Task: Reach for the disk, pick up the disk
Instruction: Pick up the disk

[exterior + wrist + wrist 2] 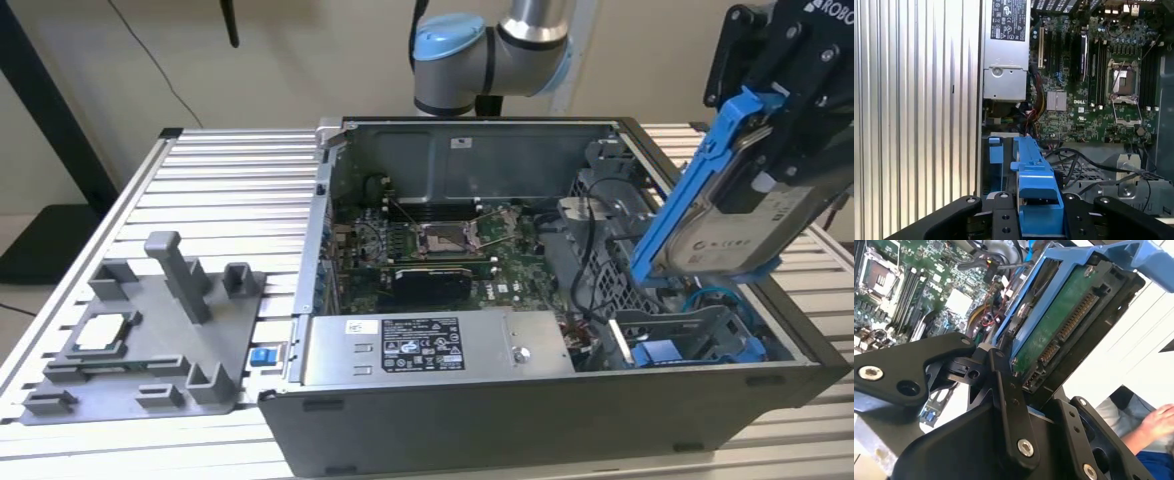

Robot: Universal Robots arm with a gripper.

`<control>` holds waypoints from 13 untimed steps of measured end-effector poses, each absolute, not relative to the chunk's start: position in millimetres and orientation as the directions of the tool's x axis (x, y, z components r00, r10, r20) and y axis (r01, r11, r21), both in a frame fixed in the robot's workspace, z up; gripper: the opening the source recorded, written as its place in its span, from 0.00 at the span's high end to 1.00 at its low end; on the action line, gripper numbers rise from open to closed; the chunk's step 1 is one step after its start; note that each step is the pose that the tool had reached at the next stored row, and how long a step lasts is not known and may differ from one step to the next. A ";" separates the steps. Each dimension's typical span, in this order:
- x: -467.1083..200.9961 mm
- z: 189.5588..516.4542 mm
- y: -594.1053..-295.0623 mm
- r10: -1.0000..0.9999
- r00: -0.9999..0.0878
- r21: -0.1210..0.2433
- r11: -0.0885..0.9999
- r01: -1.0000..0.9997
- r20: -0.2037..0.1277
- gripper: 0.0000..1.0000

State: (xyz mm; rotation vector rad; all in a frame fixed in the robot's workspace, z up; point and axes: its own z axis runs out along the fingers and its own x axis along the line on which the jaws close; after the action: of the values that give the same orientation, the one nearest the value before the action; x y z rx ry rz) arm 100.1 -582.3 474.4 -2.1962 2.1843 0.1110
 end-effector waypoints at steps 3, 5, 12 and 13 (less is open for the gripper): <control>100.1 469.1 -587.5 -0.997 0.004 0.021 -0.006 -1.000 -0.080 1.00; 100.1 465.6 -591.7 -0.997 0.004 0.021 -0.006 -1.000 -0.081 1.00; 100.2 453.1 -596.4 -0.997 0.004 0.021 -0.006 -1.000 -0.082 1.00; 100.3 451.2 -596.5 -0.997 0.004 0.021 -0.006 -1.000 -0.082 1.00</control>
State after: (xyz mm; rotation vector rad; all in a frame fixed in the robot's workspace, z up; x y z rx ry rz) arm 100.3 -596.5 451.2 -2.1950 2.1836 0.1129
